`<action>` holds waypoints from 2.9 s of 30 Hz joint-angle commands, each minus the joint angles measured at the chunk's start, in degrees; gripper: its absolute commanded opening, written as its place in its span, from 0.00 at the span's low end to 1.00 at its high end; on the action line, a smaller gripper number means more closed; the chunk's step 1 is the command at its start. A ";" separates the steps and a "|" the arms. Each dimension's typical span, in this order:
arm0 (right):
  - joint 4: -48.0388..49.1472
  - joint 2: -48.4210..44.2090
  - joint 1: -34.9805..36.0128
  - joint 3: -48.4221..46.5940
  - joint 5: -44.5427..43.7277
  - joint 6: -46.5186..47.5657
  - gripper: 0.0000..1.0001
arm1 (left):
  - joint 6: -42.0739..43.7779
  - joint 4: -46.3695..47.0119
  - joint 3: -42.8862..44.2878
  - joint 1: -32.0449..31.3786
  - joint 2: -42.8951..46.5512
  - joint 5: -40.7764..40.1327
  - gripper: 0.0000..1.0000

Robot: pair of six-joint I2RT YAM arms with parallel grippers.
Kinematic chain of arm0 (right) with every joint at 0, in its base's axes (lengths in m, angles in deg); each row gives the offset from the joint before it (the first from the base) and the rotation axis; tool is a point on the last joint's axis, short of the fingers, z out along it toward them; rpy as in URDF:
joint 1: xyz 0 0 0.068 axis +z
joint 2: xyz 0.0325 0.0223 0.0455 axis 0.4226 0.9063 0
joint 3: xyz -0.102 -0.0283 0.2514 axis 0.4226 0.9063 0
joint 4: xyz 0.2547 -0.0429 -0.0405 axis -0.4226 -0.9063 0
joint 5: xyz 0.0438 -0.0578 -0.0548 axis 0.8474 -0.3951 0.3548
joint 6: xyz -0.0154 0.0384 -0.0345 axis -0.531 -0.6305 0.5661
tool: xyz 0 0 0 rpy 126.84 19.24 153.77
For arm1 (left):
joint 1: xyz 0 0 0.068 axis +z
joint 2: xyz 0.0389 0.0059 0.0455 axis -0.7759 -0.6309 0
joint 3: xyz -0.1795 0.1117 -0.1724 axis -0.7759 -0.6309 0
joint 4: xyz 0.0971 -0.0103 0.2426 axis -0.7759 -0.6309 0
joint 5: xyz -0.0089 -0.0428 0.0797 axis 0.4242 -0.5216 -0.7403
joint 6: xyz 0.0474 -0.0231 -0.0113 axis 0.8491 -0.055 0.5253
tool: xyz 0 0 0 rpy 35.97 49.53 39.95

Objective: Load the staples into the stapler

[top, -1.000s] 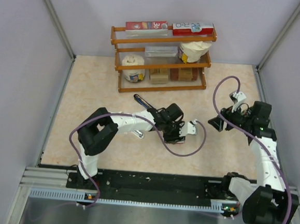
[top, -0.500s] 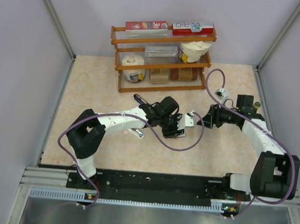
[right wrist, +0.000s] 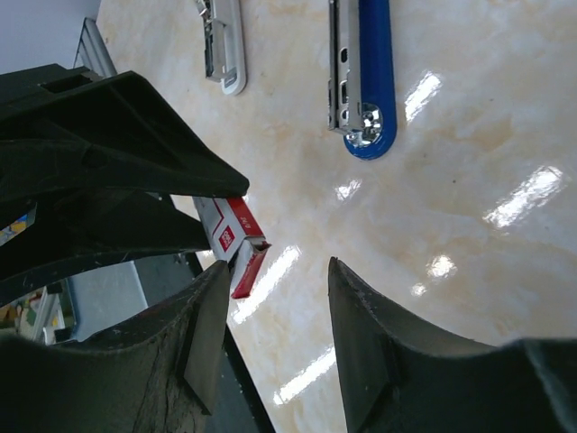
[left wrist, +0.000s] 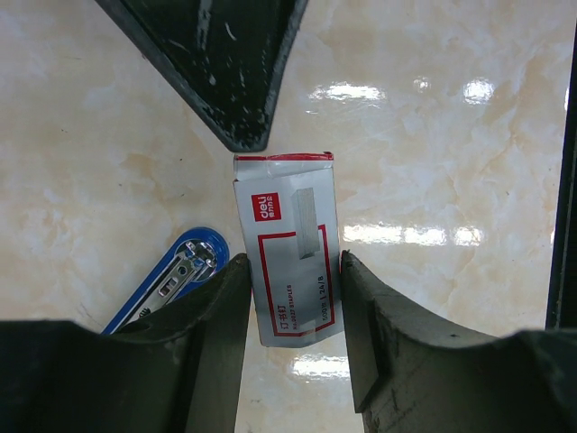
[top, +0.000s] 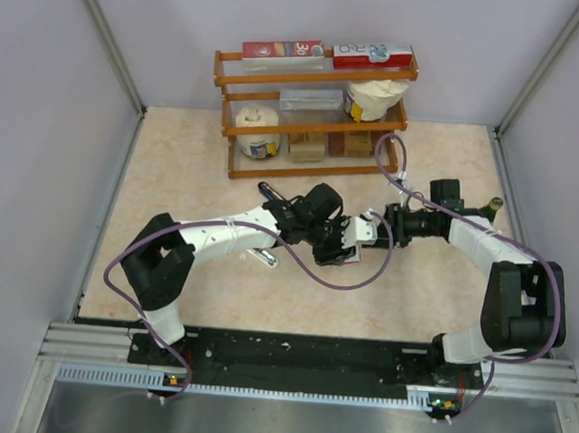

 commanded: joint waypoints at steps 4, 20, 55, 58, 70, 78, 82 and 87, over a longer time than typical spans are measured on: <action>1.02 1.82 2.48 -2.45 2.28 0.35 0.42 | -0.96 2.80 -0.33 0.13 1.86 1.34 0.48; 0.75 3.93 2.48 -1.83 6.41 1.14 0.33 | -1.05 3.07 -0.24 0.13 1.51 1.08 0.48; -1.00 3.76 3.71 -2.09 7.02 3.87 0.00 | -0.70 3.42 -1.21 0.39 2.03 0.64 0.48; -1.97 3.14 3.53 -2.62 6.85 4.48 0.00 | -0.35 3.77 -2.18 0.48 2.38 0.55 0.48; -3.90 3.49 1.25 -3.41 6.06 5.89 0.00 | 0.26 4.83 -4.46 0.83 2.74 0.55 0.48; -4.87 4.54 0.37 -3.50 3.33 6.94 0.00 | 0.35 5.35 -5.60 0.92 2.91 0.99 0.48; -5.49 5.25 -0.25 -3.59 2.54 7.56 0.00 | 0.35 5.88 -6.31 0.92 2.74 1.34 0.48; -6.19 5.86 -0.78 -3.59 2.10 8.17 0.00 | 0.35 5.97 -6.31 0.83 2.38 1.69 0.48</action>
